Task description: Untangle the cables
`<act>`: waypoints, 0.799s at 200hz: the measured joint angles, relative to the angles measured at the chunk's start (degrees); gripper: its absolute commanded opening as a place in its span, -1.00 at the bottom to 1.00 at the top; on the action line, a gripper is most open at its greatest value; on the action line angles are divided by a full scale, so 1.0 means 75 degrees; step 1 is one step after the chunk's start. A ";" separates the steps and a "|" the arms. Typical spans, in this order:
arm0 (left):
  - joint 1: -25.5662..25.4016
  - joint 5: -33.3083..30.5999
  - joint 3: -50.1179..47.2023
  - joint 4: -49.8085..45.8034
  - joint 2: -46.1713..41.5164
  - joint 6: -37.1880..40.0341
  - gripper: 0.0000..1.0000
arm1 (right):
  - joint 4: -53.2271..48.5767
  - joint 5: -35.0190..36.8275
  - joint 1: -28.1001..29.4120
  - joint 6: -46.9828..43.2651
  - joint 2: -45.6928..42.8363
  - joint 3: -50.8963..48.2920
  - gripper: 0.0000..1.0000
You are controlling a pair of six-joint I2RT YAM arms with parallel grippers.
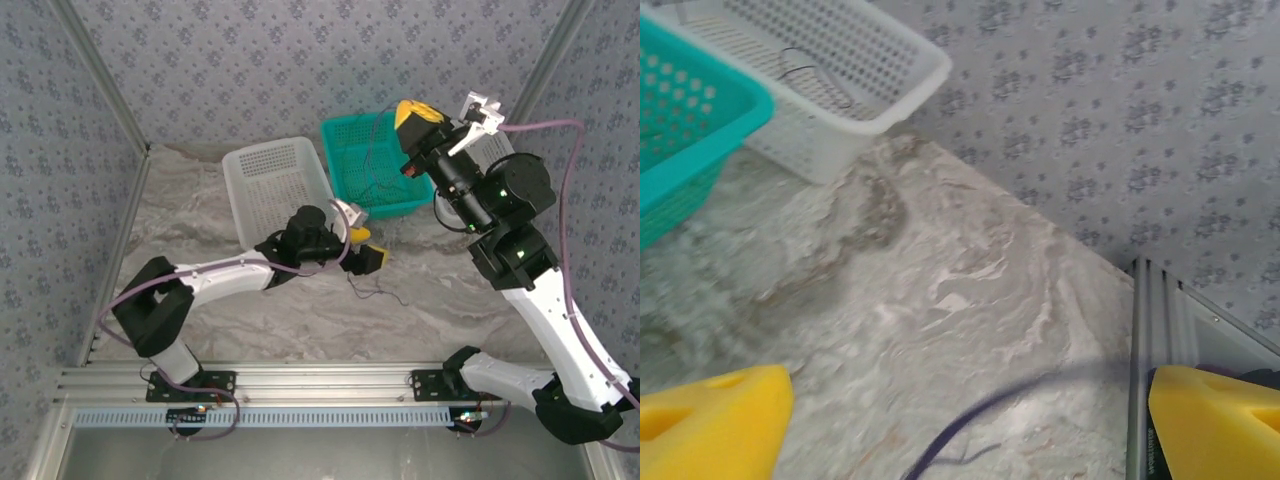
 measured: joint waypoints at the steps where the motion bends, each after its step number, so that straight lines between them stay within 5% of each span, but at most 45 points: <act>1: -0.0006 0.0006 0.0003 0.0009 0.0012 -0.0003 0.79 | -0.0017 0.0029 0.0000 -0.0006 0.0000 0.0015 -1.00; 50: -0.0172 -0.0752 -0.0504 0.0172 0.0493 -0.0309 0.71 | -0.1072 0.1198 -0.0629 -0.0251 0.0207 0.1690 -1.00; 110: -0.0119 -0.1559 -0.1891 -0.0012 0.0087 -0.0463 0.70 | -0.1810 0.1944 -0.2713 -0.0050 0.0892 0.3462 -1.00; 136: -0.0119 -0.1652 -0.1874 0.0009 -0.0388 -0.0303 0.22 | -0.2040 0.1976 -0.3593 0.0201 0.1367 0.3821 -1.00; 160: -0.0119 -0.1655 -0.1798 0.0017 -0.0484 -0.0221 0.17 | -0.2282 0.1891 -0.4334 0.0615 0.1993 0.4205 -1.00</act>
